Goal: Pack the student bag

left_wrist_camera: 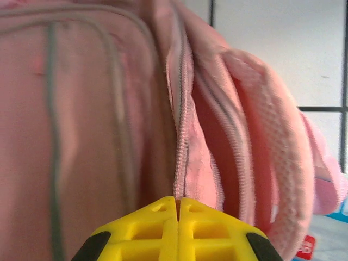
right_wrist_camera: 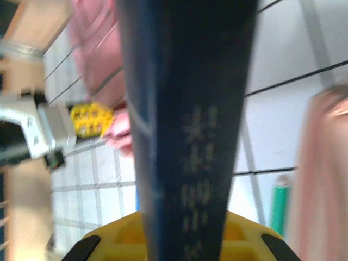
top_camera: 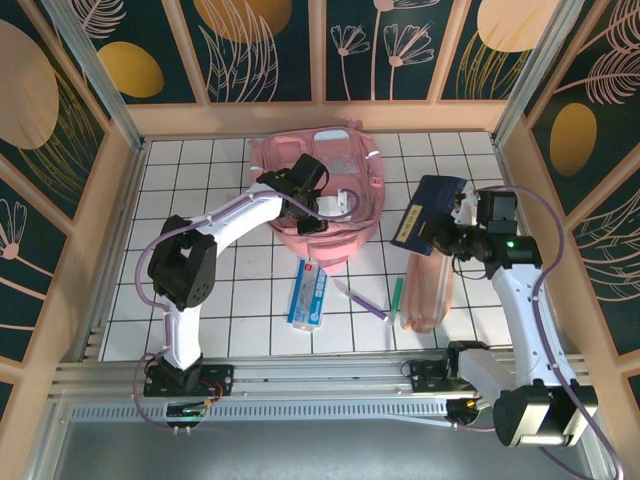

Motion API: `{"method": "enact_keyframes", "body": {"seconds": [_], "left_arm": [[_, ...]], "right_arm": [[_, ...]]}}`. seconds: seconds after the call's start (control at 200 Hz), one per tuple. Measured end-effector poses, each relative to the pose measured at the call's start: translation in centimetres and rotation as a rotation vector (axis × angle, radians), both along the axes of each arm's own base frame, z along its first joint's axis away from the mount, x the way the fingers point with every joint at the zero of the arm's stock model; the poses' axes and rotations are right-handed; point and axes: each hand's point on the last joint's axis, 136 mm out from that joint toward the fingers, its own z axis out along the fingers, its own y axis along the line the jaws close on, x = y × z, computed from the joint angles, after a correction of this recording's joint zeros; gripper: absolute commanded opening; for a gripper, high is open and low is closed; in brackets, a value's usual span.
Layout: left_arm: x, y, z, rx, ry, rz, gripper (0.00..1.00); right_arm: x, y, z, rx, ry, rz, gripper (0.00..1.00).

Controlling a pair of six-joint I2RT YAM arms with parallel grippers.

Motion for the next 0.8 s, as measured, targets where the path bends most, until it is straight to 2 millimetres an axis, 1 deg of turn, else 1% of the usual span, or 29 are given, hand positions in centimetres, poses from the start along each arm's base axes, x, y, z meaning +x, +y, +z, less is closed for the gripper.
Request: {"method": "enact_keyframes", "body": {"seconds": [0.04, 0.095, 0.185, 0.245, 0.31, 0.385, 0.42, 0.48, 0.55, 0.726, 0.801], "left_arm": [[0.6, -0.1, 1.4, -0.022, -0.042, 0.018, 0.00], [1.3, -0.3, 3.8, -0.065, -0.103, 0.043, 0.00], [2.0, -0.6, 7.9, -0.142, -0.198, 0.068, 0.00], [2.3, -0.7, 10.8, -0.198, -0.260, 0.078, 0.00], [2.6, -0.6, 13.8, -0.253, -0.331, 0.095, 0.00], [2.8, -0.3, 16.6, -0.303, -0.404, 0.116, 0.00], [2.8, -0.1, 17.6, -0.319, -0.432, 0.126, 0.00], [3.0, 0.1, 18.9, -0.338, -0.468, 0.140, 0.00], [3.1, 0.2, 19.5, -0.349, -0.485, 0.149, 0.00], [2.9, 0.1, 19.4, -0.370, -0.478, 0.153, 0.00], [2.6, 0.1, 19.1, -0.384, -0.474, 0.151, 0.00]], "right_arm": [[-0.5, 1.5, -0.3, 0.037, 0.021, 0.061, 0.00], [-1.4, 3.6, -0.6, 0.076, 0.050, 0.149, 0.00], [-2.8, 6.9, -0.4, 0.178, 0.077, 0.268, 0.00], [-3.3, 8.3, -0.3, 0.246, 0.085, 0.311, 0.00], [-3.6, 9.6, -0.6, 0.304, 0.117, 0.338, 0.00], [-3.5, 11.1, -0.9, 0.356, 0.154, 0.359, 0.00], [-3.4, 11.6, -1.0, 0.374, 0.165, 0.366, 0.00], [-3.0, 12.5, -1.4, 0.406, 0.181, 0.368, 0.00], [-2.3, 13.2, -2.3, 0.432, 0.204, 0.360, 0.00], [0.5, 15.0, -5.6, 0.467, 0.275, 0.336, 0.00], [1.7, 15.7, -6.6, 0.483, 0.291, 0.325, 0.00]]}}
